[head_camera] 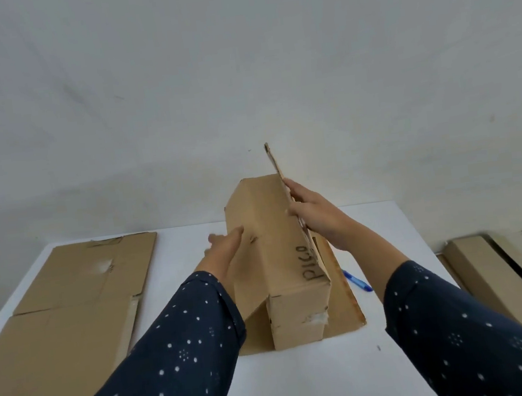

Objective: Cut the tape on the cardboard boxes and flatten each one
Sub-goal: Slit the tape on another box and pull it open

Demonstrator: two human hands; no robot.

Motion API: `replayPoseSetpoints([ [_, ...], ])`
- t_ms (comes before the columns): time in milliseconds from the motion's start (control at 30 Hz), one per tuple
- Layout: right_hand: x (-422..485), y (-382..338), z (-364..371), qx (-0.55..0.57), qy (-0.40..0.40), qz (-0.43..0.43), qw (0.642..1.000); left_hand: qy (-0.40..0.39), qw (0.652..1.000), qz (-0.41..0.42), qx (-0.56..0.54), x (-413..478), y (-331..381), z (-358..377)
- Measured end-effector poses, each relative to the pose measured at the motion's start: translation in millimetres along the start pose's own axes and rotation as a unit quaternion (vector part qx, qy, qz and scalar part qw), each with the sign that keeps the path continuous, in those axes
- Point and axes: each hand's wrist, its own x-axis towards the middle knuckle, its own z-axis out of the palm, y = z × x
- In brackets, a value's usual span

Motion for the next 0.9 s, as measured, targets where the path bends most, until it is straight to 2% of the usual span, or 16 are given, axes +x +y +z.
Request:
replayPoseSetpoints([
  [67, -0.6, 0.5, -0.4, 0.008, 0.001, -0.007, 1.0, -0.053, 0.997, -0.027, -0.039, -3.7, -8.3, -2.2],
  [167, 0.3, 3.7, -3.4, -0.003, 0.011, -0.007, 1.0, -0.018, 0.999, 0.021, -0.039, 4.2, -8.6, -17.3],
  [233, 1.1, 4.0, -8.2, 0.019, 0.016, -0.012, 1.0, -0.009, 0.993, 0.059, -0.098, 6.3, -0.2, -36.7],
  [333, 2.1, 0.3, -8.8, 0.047, 0.017, -0.02, 0.999, -0.095, 0.972, 0.107, -0.184, -5.2, 20.5, -66.0],
  [400, 2.6, -3.0, -1.7, 0.052, 0.016, -0.025, 0.998, -0.179, 0.959, 0.118, -0.185, -16.0, 32.4, -71.9],
  [467, 3.3, -4.8, 9.8, 0.026, 0.021, -0.029, 0.999, -0.233, 0.953, 0.13, -0.142, -22.7, 39.4, -64.1],
  [600, 2.6, -12.8, 24.5, 0.01, 0.017, -0.031, 0.999, -0.273, 0.946, 0.169, -0.046, -40.3, 38.4, -34.4],
  [733, 2.8, -11.3, 21.1, -0.025, 0.006, -0.03, 0.999, -0.308, 0.942, 0.13, -0.011, -52.3, 26.5, -19.3],
  [800, 2.3, -8.4, 20.0, -0.023, -0.007, -0.012, 1.0, -0.288, 0.949, 0.118, 0.04, -57.6, 25.5, -20.4],
  [900, -0.7, -4.1, 18.2, -0.029, -0.014, 0.016, 0.999, -0.214, 0.957, 0.088, 0.175, -61.3, 30.5, -28.9],
])
